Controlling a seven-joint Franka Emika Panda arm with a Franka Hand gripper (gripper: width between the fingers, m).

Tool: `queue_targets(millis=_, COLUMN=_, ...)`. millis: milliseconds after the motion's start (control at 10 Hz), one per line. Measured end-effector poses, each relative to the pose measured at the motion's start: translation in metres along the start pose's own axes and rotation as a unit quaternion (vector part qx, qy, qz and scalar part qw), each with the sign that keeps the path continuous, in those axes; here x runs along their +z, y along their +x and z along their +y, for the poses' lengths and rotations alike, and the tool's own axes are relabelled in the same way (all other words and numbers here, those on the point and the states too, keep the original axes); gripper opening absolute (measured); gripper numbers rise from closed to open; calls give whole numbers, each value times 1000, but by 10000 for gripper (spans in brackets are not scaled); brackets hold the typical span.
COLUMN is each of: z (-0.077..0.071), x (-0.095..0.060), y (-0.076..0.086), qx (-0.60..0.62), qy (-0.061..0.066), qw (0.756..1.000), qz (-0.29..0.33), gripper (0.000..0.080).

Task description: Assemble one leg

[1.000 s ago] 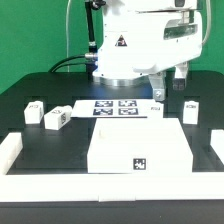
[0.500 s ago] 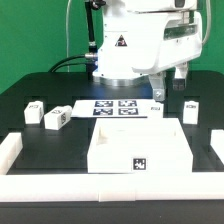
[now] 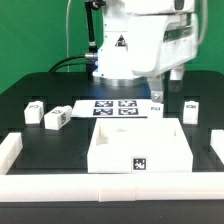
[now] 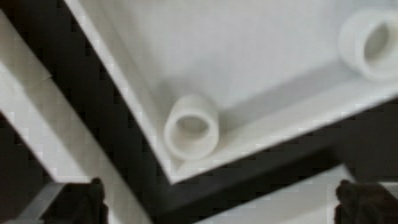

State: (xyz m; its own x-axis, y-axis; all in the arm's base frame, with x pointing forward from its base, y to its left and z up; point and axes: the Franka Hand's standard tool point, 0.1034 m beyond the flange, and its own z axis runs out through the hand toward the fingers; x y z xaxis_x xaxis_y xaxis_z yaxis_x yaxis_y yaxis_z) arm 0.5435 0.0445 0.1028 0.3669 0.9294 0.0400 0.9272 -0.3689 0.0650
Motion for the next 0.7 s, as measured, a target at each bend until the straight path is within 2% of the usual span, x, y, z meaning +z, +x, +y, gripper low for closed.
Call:
queue_targets(millis=100, z=-10, x=10, y=-19, qx=-72, qy=13, qw=997, qz=-5, gripper=650)
queue_targets(millis=300, z=-21, x=20, y=-25, qx=-153, qy=19, qw=988, qz=-22, gripper=650)
queue_targets(millis=700, z=-21, x=22, y=-30, qx=-150, qy=21, qw=988, qz=-24, gripper=650)
